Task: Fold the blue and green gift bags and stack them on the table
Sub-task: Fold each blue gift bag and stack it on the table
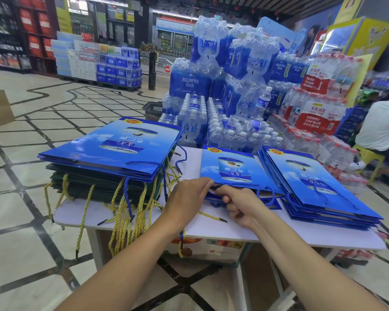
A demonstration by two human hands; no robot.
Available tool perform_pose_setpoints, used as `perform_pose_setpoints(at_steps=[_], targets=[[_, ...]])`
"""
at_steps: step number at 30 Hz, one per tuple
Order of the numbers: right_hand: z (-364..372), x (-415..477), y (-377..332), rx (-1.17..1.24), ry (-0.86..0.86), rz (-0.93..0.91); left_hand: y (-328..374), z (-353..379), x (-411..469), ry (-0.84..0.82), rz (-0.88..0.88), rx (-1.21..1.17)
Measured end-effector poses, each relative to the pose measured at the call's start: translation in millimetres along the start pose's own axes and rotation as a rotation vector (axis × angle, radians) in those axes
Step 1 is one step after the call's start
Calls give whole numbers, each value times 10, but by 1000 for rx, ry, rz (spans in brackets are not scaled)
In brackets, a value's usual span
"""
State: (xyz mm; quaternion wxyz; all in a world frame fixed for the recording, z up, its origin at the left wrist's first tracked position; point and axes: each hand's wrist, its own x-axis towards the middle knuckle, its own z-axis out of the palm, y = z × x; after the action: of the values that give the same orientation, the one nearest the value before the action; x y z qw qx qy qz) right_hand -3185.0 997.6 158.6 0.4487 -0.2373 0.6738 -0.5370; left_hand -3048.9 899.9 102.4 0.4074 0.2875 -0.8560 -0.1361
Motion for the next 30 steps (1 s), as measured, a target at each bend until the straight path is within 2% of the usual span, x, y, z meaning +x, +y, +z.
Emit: perform_pose_setpoints(at_steps=[2, 6, 10, 12, 15, 17, 19, 22, 24, 26, 28, 30], targets=[[-15, -31, -5, -7, -31, 32, 5, 0, 0, 5, -4, -5], [50, -203, 29, -319, -158, 76, -34, -7, 37, 76, -42, -49], [1, -361, -70, -499, -171, -42, 23, 5, 17, -9, -16, -50], [-50, -417, -208, -661, -81, -203, 11, 5, 19, -20, -35, -58], [-192, -321, -434, -983, 263, -534, -6, 4, 27, -20, -28, -57], [-302, -188, -539, -1267, 348, -509, 8, 2, 16, -28, -18, -40], [-401, -23, -579, -1470, 236, -352, 29, -11, 7, -50, -19, -26], [-493, 93, -643, -1418, -41, -275, 63, -46, 8, -93, -22, 5], [-524, 137, -736, -1286, -132, -273, 86, -53, 14, -145, -29, 54], [-536, 216, -858, -1042, -92, -324, 114, -57, 14, -197, -45, 92], [-541, 299, -1016, -795, 22, -403, 121, -54, 12, -236, -64, 100], [-551, 341, -1194, -650, 106, -458, 134, -65, 7, -257, -78, 95]])
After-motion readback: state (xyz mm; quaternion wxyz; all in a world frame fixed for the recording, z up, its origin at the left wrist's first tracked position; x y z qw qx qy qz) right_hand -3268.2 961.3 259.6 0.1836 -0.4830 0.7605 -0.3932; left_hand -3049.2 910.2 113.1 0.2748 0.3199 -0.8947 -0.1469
